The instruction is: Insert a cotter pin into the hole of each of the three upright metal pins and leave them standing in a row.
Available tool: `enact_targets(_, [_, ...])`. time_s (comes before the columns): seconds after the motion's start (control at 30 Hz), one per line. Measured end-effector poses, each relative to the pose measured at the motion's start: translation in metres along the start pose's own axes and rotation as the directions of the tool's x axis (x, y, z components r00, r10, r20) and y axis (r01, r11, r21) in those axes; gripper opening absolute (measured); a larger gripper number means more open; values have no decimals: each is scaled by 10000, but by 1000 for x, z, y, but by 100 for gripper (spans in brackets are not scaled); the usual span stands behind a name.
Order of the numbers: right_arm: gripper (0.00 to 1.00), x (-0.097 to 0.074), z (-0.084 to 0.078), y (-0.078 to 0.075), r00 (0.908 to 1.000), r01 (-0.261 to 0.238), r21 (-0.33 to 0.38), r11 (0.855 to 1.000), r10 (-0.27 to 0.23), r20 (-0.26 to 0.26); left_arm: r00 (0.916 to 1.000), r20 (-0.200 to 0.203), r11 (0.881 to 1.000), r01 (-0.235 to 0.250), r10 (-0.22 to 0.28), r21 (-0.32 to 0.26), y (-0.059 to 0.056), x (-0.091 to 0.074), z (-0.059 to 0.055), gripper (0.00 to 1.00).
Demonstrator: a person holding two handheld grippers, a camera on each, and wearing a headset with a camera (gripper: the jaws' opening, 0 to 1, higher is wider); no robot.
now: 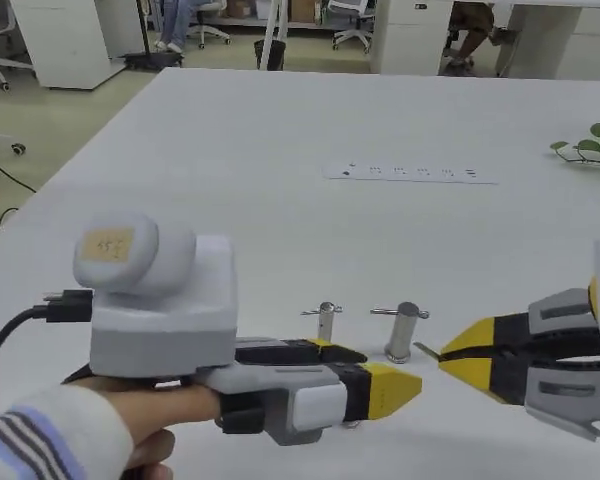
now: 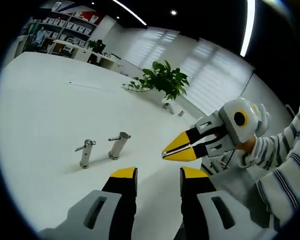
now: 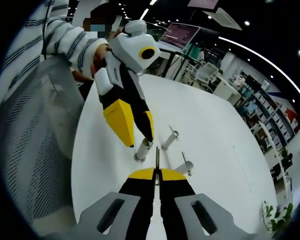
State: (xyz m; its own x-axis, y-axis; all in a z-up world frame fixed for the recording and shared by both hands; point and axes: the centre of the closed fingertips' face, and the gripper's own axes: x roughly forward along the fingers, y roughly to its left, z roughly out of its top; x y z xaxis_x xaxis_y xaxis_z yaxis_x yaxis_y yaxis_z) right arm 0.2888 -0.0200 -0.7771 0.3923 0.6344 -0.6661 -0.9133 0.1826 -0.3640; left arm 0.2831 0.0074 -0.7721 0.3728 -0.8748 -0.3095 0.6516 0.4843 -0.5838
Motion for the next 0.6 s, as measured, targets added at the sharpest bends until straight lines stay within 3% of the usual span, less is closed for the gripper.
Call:
enact_targets(0.1, [2, 2, 2, 4, 10000, -56, -150, 9999, 57, 1, 10000, -50, 9998, 75, -76, -173, -2, 2, 0, 24])
enact_targets(0.43, [2, 7, 5, 15, 9996, -230, -941, 9953, 216, -164, 9990, -349, 9982, 257, -276, -534, -6, 6, -5, 14])
enact_targets(0.6, [2, 7, 6, 19, 9994, -349, -1069, 9937, 338, -121, 9990, -316, 9977, 303, -323, -611, -8, 7, -5, 10])
